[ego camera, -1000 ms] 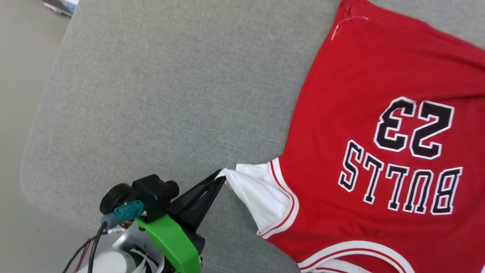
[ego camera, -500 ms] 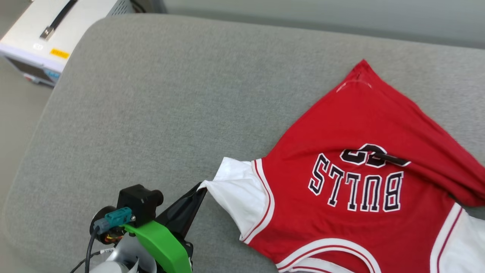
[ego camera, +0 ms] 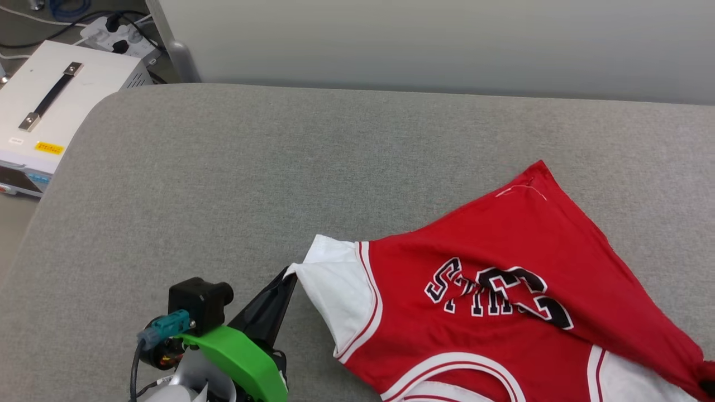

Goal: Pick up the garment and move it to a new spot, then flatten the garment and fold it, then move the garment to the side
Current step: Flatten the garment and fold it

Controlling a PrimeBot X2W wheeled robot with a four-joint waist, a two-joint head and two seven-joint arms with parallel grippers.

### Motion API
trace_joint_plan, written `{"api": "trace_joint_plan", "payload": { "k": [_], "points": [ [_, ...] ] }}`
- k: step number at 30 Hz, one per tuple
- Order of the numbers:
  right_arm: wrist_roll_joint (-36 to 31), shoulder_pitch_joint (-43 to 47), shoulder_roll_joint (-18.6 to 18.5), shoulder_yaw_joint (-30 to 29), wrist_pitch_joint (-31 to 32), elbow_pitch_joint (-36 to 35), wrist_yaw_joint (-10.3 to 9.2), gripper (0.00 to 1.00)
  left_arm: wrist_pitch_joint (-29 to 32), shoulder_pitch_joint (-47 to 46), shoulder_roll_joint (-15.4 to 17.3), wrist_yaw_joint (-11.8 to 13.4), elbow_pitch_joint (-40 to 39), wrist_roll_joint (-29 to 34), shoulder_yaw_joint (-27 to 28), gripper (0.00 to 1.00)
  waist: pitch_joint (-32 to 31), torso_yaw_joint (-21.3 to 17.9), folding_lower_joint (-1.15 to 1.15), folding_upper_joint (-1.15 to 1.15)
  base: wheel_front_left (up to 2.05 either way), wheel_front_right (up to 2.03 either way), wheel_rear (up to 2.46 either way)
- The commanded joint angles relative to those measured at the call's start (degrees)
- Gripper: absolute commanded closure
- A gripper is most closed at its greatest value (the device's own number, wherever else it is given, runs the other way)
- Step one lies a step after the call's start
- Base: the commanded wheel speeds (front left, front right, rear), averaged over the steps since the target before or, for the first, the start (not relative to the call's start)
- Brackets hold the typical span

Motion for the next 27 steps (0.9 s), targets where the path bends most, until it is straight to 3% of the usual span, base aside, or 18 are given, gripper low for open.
{"api": "trace_joint_plan", "payload": {
  "k": [1, 8, 9, 10, 15, 21, 27],
  "points": [
    [-0.9, 1.5, 1.0, -0.5, 0.6, -0.9, -0.04, 1.00, -0.6, 0.5, -0.5, 0.3, 0.5, -0.7, 0.2, 1.00, -0.7, -0.7, 0.01, -0.01, 0.00, 0.00, 0.00],
    [-3.1, 4.6, 4.5, -1.6, 1.9, -3.6, -0.04, 1.00, -1.6, -0.4, -1.9, 0.0, 1.7, -0.7, 0.1, 1.00, -0.7, -0.7, 0.01, -0.01, 0.00, 0.00, 0.00],
    [-3.1, 4.5, 4.6, -1.5, 1.8, -4.1, -0.04, 0.65, -1.7, -0.5, -1.9, -0.1, 1.8, -0.7, 0.0, 1.00, -0.7, -0.7, 0.01, -0.01, 0.00, 0.00, 0.00],
    [-3.2, 4.2, 4.6, -1.7, 1.6, -4.6, -0.04, 0.00, -1.7, -0.6, -1.9, -0.1, 1.7, -0.7, 0.0, 1.00, -0.5, -0.7, 0.01, -0.01, 0.00, 0.00, 0.00],
    [-2.9, 2.2, 2.8, -1.2, 1.9, -7.8, -0.04, 0.00, -1.6, -1.0, -1.7, -0.3, 1.2, -0.2, -0.2, 1.00, 0.5, 0.1, 0.01, -0.01, 0.00, 0.00, 0.00],
    [-1.4, -6.8, 0.8, -0.1, 5.4, -16.4, -0.04, 0.00, -1.4, -2.4, -1.7, -0.1, -0.7, 1.0, -0.6, 1.00, 3.7, 2.9, 0.01, -0.01, 0.00, 0.00, 0.00],
    [-2.6, -16.8, -0.3, 3.4, 6.4, -15.8, -0.04, 0.00, -1.0, -4.4, -2.1, -0.2, -2.6, 2.2, -1.2, 1.00, 8.3, 6.1, 0.01, -0.01, 0.00, 0.00, 0.00]
  ]
}}
